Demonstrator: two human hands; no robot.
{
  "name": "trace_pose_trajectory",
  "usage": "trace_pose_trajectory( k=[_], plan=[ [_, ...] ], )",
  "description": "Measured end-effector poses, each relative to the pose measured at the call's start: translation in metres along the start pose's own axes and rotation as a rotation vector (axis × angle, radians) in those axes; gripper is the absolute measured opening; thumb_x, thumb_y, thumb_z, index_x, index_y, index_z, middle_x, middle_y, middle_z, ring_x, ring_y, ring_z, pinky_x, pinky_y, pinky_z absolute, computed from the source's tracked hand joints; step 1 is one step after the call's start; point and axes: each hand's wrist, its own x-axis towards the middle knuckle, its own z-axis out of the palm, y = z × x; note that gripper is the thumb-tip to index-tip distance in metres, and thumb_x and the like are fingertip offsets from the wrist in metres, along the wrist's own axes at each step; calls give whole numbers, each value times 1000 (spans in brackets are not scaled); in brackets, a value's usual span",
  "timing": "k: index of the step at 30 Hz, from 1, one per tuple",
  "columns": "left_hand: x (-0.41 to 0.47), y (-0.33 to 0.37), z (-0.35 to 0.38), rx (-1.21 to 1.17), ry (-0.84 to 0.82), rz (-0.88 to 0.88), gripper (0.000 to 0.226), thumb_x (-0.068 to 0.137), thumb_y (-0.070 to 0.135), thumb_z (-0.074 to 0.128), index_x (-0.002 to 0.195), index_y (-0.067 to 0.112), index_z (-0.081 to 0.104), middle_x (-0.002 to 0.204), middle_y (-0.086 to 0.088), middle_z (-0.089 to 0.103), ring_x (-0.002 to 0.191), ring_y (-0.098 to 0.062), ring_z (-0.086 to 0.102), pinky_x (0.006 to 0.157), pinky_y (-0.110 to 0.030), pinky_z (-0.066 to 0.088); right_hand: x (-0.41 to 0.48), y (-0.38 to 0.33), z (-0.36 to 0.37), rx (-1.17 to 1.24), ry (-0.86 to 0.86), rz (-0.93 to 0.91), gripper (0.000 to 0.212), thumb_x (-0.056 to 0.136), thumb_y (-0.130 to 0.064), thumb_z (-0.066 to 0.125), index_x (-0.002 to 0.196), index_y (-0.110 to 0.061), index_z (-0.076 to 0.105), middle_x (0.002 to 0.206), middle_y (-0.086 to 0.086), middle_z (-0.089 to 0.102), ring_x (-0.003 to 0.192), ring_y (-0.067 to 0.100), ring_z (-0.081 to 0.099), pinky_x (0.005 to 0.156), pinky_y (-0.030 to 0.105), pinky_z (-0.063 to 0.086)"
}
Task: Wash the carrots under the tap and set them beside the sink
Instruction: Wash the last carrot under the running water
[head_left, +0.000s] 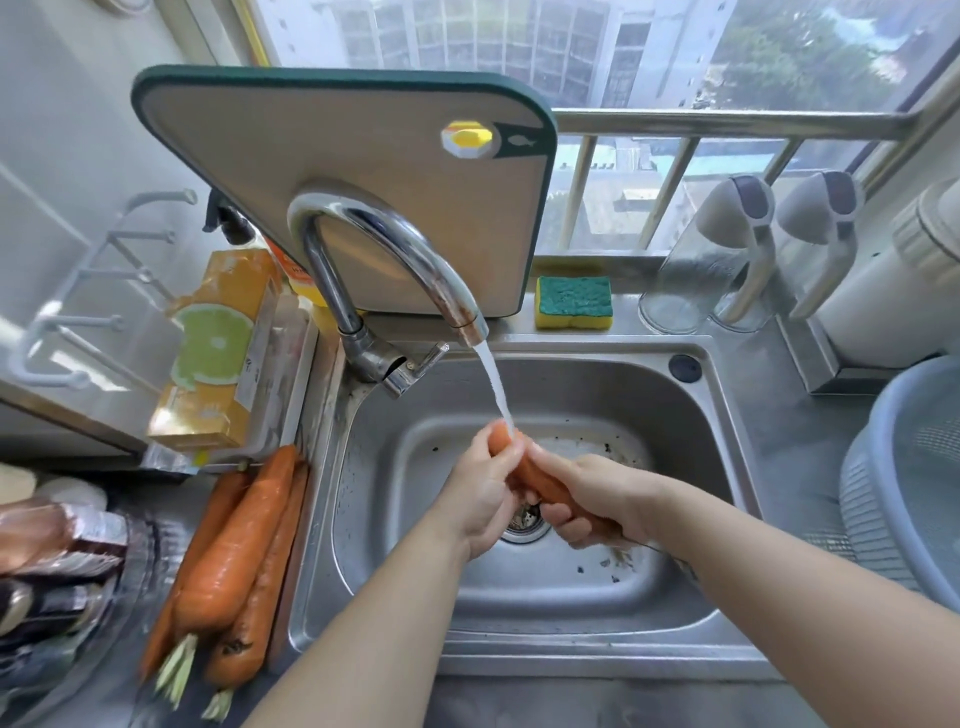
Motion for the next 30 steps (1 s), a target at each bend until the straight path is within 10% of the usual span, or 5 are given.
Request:
trace_pose_trajectory(
  k=[9,17,30],
  plan=[
    [4,19,8,-84,106,-124,35,102,35,32,104,6,51,96,-14,58,83,-26,62,73,-39,53,0,2,-7,-375,92,-175,36,91,-47,53,75,-15,50,62,5,46,49,16,38,38,22,23],
    [-6,15,-23,167,-67,-109,27,101,10,36,126,16,46,118,-7,62,110,-24,60,103,-41,43,4,-7,-22,-792,219,-216,39,90,-49,54,90,-11,63,78,-1,66,54,9,55,54,20,41],
    [-5,19,-33,461,-15,-22,23,95,20,55,116,12,53,101,-9,68,77,-16,70,66,-25,57,3,-18,-14,-1295,478,-441,26,87,-53,55,85,-27,56,75,-9,55,76,17,55,65,29,36]
  ],
)
